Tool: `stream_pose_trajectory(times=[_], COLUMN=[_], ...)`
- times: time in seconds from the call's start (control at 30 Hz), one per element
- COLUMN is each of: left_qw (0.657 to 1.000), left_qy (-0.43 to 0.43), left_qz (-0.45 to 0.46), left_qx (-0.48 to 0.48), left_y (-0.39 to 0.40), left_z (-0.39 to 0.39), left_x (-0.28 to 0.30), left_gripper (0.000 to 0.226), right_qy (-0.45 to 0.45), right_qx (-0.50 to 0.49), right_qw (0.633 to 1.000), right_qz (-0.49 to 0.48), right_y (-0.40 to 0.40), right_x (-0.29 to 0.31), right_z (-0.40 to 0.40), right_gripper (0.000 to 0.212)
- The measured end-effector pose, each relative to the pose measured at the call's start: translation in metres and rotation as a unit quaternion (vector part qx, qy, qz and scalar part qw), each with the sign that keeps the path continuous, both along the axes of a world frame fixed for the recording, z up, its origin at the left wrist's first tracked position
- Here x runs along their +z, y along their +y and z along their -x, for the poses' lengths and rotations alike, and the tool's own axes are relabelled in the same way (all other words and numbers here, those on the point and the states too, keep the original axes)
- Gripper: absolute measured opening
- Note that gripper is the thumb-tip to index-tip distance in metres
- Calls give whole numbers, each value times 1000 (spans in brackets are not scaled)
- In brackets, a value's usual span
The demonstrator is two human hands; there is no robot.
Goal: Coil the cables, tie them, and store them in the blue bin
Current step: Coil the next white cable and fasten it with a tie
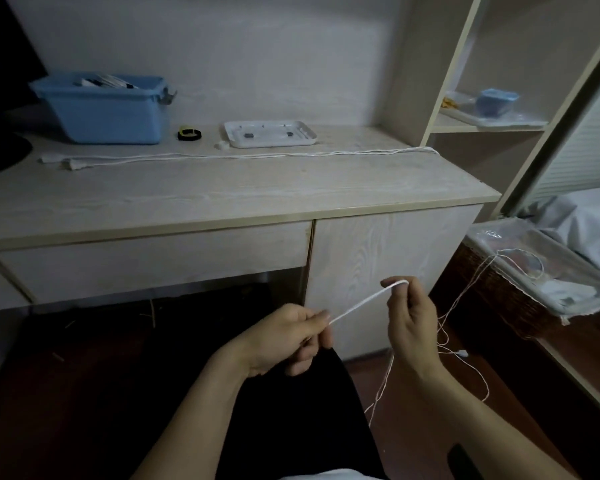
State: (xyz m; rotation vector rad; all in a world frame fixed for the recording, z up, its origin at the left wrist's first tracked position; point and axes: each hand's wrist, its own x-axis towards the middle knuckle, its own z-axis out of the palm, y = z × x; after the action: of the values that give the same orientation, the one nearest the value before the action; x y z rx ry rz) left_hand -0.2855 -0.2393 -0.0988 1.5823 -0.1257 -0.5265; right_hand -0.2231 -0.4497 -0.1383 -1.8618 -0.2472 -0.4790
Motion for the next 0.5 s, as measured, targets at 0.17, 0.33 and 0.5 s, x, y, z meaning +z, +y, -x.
stream_pose_trajectory(times=[0.17,0.33,0.5], left_qw=[998,862,786], left_qy=[31,52,9], left_qz=[53,431,505], left_qx=[18,263,357], left_y=[23,30,31], left_z=[11,-4,-10], left_x=[-21,-23,-23], left_gripper=[30,29,31], right_qy=[71,122,35], right_qx=[22,124,252], right_qw=[996,984,952], right_qz=[47,26,170], right_y=[1,6,17], right_x=[-6,-6,-8], right_z=[0,6,13], right_gripper=[24,21,5])
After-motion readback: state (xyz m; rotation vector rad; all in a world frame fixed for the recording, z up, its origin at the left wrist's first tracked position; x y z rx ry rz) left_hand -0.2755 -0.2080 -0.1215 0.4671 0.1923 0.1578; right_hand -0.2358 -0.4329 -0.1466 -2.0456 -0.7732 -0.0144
